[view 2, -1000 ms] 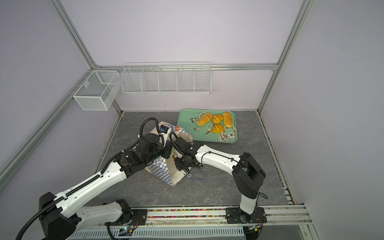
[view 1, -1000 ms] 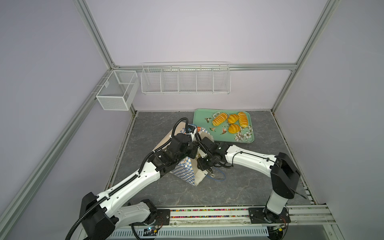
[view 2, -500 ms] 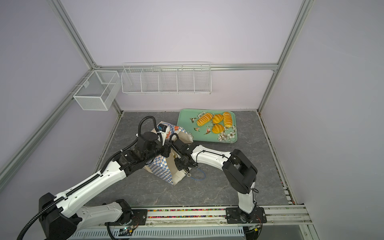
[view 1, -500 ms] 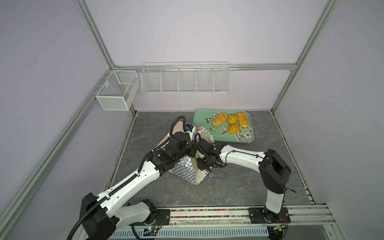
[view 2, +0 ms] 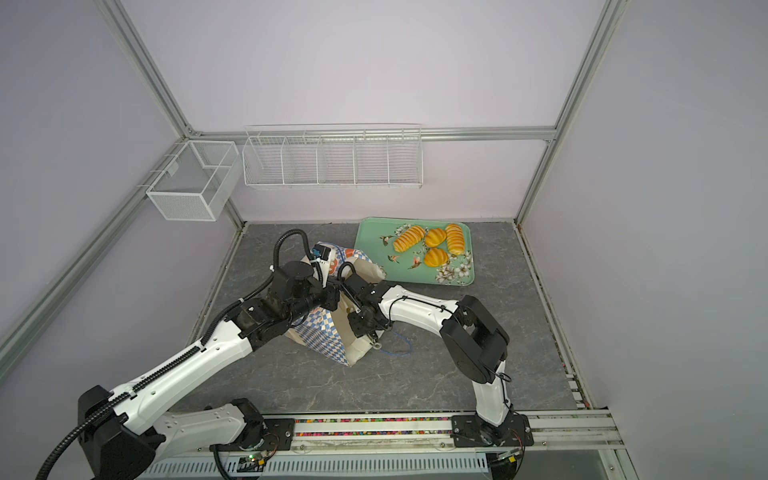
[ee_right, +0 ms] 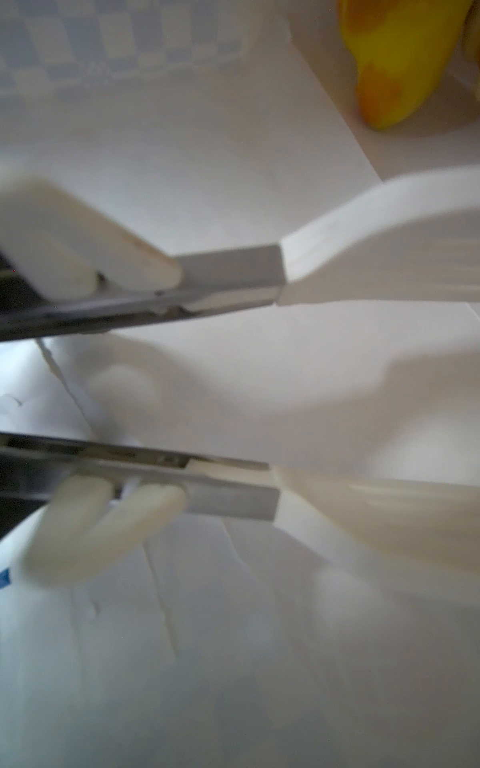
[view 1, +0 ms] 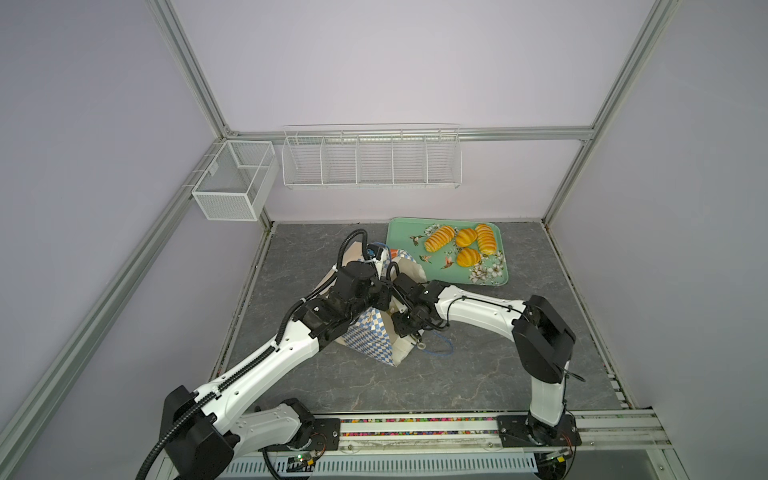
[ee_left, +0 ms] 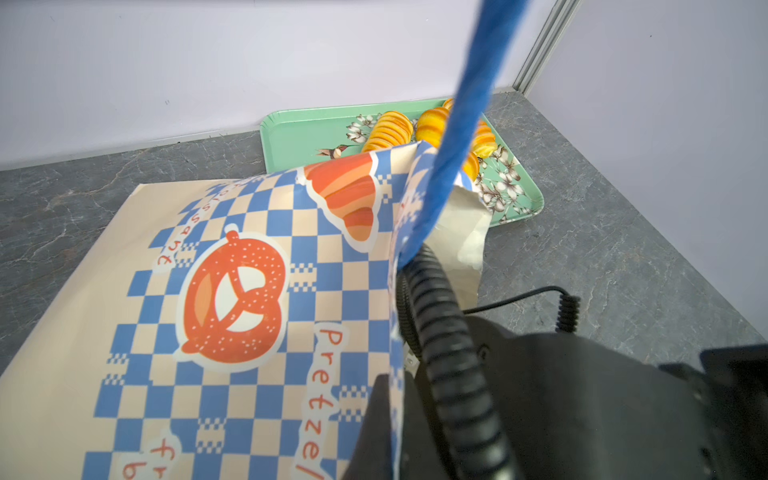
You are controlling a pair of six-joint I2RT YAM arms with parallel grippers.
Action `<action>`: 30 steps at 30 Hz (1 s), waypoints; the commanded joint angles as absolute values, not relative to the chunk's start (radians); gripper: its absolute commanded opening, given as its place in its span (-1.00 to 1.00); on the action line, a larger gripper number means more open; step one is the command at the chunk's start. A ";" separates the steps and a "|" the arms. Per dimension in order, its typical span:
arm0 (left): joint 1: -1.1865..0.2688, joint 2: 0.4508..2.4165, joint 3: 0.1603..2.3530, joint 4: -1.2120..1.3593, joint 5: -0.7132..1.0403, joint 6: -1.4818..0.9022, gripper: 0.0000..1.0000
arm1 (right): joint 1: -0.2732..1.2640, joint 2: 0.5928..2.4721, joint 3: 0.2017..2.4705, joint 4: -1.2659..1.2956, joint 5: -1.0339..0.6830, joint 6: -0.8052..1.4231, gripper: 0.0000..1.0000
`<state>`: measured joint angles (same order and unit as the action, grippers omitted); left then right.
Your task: Take the fake bread out of the paper bag
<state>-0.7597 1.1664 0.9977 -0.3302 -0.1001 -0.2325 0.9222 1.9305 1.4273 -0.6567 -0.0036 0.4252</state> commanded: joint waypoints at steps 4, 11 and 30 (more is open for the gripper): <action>-0.790 1.190 1.055 -0.270 0.062 -0.253 -1.00 | 0.944 1.988 1.503 -0.633 -0.013 0.390 -0.07; -0.790 1.200 1.066 -0.272 0.087 -0.258 -1.00 | 0.942 2.059 1.565 -0.662 -0.016 0.365 -0.06; -0.790 1.203 1.054 -0.303 0.060 -0.244 -1.00 | 0.916 2.026 1.561 -0.678 0.026 0.306 -0.77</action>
